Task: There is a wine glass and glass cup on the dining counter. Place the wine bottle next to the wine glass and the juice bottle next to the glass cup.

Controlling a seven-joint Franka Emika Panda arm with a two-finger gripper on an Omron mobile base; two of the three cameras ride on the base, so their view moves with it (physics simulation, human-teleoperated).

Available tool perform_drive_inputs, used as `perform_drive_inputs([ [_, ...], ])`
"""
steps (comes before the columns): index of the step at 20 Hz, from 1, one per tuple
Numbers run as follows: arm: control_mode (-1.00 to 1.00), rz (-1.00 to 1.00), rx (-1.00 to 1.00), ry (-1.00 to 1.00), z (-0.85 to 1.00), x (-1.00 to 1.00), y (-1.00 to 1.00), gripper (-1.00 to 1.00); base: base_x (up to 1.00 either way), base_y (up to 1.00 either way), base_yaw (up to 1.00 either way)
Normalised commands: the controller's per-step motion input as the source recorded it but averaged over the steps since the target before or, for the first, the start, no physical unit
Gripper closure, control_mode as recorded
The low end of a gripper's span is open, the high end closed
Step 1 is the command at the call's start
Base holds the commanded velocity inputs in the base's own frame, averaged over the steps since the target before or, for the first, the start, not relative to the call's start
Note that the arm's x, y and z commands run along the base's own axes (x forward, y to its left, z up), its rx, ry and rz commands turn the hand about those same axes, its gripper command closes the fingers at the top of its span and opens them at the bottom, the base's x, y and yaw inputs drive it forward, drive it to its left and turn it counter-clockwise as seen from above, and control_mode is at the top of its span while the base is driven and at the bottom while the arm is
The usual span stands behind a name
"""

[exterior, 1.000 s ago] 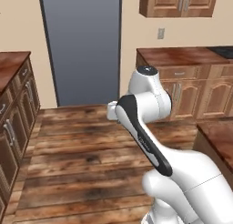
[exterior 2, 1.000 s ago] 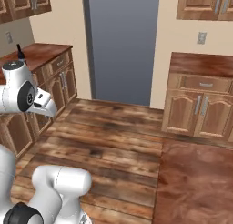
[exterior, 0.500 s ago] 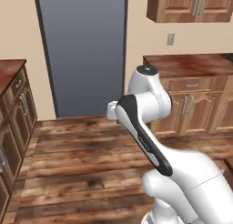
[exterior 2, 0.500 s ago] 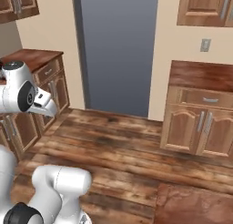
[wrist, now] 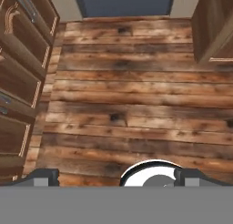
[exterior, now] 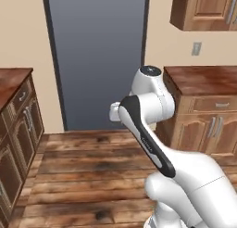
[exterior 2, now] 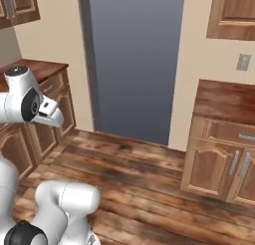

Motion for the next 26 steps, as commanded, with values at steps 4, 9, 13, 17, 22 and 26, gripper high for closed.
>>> perform_drive_inputs([
  [4,1.00,0.00,0.00,0.00,0.00,0.00,0.00,-1.00,0.77,0.02,0.41],
  [9,1.00,0.00,0.00,0.00,0.00,0.00,0.00,-1.00,0.66,0.00,0.52],
  [13,1.00,0.00,0.00,0.00,0.00,0.00,0.00,-1.00,0.67,0.00,0.52],
  [17,1.00,0.00,0.00,0.00,0.00,0.00,0.00,-1.00,0.67,0.00,0.51],
  [22,1.00,0.00,0.00,0.00,0.00,0.00,0.00,-1.00,0.59,0.00,0.54],
  [26,1.00,0.00,0.00,0.00,0.00,0.00,0.00,-1.00,0.57,0.00,0.55],
])
